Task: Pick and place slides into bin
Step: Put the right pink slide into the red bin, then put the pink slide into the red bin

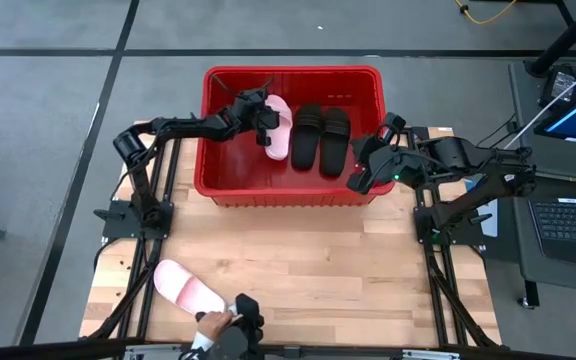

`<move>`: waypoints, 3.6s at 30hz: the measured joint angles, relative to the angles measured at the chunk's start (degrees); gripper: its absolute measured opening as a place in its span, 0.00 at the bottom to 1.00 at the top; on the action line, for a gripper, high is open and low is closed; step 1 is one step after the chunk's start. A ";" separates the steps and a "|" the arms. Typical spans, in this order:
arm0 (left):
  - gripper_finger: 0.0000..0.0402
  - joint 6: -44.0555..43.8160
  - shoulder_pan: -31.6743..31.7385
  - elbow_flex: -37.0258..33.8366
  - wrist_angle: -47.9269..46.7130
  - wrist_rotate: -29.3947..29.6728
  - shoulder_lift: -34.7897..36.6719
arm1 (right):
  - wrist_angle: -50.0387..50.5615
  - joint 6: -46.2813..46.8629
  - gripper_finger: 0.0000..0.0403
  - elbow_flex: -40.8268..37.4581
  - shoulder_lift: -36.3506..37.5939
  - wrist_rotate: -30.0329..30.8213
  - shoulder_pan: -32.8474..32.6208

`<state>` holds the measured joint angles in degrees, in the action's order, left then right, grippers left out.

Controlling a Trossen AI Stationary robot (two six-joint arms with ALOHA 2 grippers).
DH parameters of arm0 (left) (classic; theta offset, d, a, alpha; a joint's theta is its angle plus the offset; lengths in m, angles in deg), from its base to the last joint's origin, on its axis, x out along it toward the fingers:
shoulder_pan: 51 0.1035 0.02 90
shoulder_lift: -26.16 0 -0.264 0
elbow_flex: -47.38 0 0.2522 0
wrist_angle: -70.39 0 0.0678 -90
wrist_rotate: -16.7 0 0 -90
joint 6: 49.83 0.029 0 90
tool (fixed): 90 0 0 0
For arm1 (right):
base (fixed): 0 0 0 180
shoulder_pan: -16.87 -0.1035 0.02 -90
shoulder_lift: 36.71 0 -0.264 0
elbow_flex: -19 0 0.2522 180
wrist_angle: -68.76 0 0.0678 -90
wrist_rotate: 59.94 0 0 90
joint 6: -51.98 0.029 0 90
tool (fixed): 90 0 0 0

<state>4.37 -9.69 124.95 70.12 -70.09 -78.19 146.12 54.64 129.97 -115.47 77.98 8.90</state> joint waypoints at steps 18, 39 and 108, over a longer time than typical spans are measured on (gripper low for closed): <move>0.01 -2.43 0.10 0.11 0.74 -4.59 -2.11 | -0.02 1.33 0.01 0.00 0.00 -0.02 -0.02; 0.01 -12.42 -0.04 0.11 5.39 -3.43 -6.66 | -2.31 1.33 0.01 0.00 0.00 -0.07 -0.04; 0.24 -46.35 -40.71 0.11 -45.25 6.69 40.43 | -7.75 -0.13 0.01 0.02 -1.59 -10.61 -1.51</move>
<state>-41.98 -50.40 125.06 24.86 -63.41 -37.76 138.36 54.51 129.99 -117.06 67.37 7.39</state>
